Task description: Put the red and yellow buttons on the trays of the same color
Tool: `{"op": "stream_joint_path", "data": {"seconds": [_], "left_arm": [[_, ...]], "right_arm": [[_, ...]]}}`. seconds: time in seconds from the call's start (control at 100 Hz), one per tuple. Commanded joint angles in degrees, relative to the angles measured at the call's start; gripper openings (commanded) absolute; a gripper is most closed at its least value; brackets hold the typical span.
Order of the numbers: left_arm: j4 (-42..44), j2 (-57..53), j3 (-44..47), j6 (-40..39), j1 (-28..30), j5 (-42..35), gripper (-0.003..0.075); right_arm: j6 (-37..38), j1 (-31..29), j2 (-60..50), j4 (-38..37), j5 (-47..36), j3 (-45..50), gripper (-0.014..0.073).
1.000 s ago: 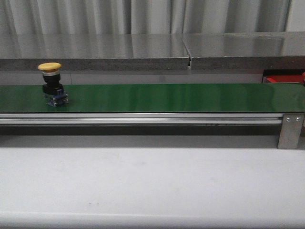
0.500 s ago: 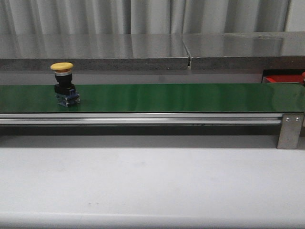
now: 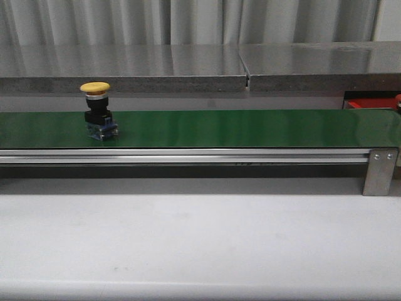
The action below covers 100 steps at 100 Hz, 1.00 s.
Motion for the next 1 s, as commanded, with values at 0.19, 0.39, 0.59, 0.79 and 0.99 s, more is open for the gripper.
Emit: {"op": "stream_joint_path", "data": {"seconds": [0.19, 0.39, 0.59, 0.79, 0.99], "left_arm": [[-1.1, -0.2, -1.4, 1.0, -0.4, -1.5, 0.0362], [-1.1, -0.5, -1.5, 1.8, -0.4, -1.5, 0.0589], [-1.0, -4.4, -1.5, 2.9, -1.2, -1.5, 0.0585], [-0.7, -10.7, -1.5, 5.5, -4.7, -0.1, 0.0534], [-0.5, -16.2, -1.5, 7.9, -10.5, 1.8, 0.0123]], "right_arm": [[-0.6, 0.0, 0.2, 0.6, -4.2, -1.6, -0.0118], [-0.6, 0.0, 0.2, 0.6, -4.2, -1.6, -0.0118], [-0.6, 0.0, 0.2, 0.6, -4.2, -1.6, -0.0118], [-0.6, 0.0, 0.2, 0.6, -4.2, -1.6, -0.0118], [-0.6, 0.0, 0.2, 0.6, -4.2, -1.6, -0.0118]]}}
